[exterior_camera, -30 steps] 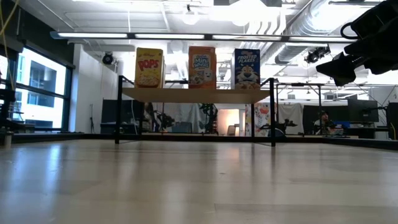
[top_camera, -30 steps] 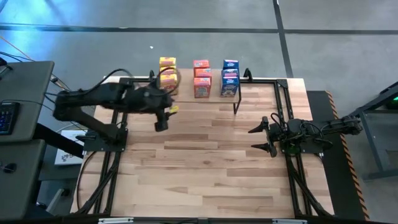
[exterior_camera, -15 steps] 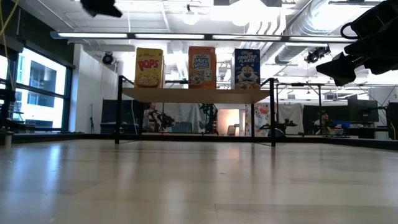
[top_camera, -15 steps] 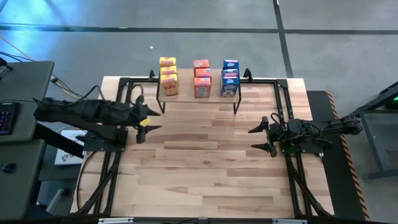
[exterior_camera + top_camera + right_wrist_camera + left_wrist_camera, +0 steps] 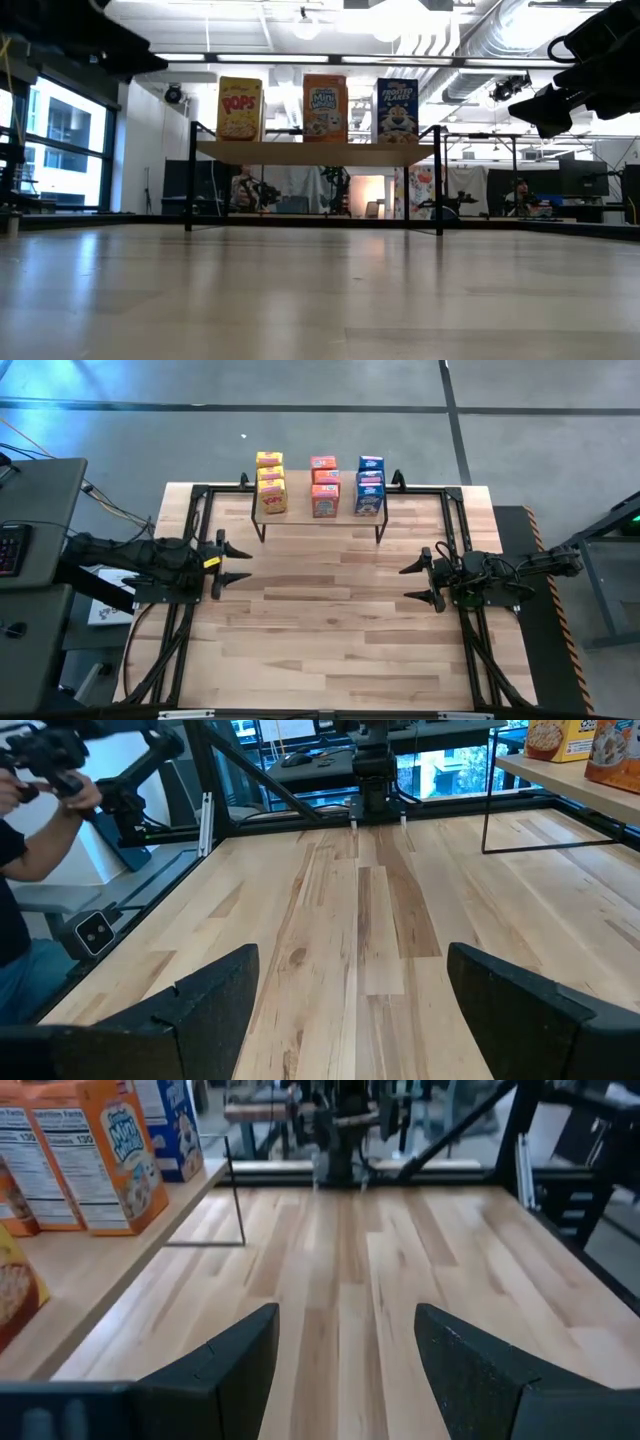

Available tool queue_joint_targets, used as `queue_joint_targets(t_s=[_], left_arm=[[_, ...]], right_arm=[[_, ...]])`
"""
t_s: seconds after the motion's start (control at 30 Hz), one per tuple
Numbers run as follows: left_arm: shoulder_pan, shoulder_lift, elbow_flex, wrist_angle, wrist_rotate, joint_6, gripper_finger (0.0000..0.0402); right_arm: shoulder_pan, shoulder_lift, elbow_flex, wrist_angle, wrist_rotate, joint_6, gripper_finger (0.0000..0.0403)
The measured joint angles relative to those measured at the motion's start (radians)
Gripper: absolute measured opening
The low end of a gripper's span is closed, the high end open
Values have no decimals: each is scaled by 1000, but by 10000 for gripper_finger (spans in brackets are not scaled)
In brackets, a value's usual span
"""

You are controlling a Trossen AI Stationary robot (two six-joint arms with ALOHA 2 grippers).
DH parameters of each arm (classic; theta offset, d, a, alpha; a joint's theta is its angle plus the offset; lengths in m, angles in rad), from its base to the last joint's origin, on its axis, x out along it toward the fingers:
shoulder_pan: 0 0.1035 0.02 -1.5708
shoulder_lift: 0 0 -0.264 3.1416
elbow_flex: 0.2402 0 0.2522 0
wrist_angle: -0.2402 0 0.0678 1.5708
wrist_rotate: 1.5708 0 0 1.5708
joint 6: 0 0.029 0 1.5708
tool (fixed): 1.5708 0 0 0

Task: Stack cereal on shelf
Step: Return to Home Position

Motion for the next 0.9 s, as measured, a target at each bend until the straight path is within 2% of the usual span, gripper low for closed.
queue_joint_targets(t_s=[0.2,0.37,0.53,0.9], left_arm=[[0,-139,-160,123,16,24,225],[1,-223,-198,142,14,83,225],[2,-232,-229,149,22,93,225],[2,-230,-341,300,26,127,225]], right_arm=[[0,0,0,0,0,0,317],[0,0,0,0,0,0,317],[0,0,0,0,0,0,317],[0,0,0,0,0,0,317]])
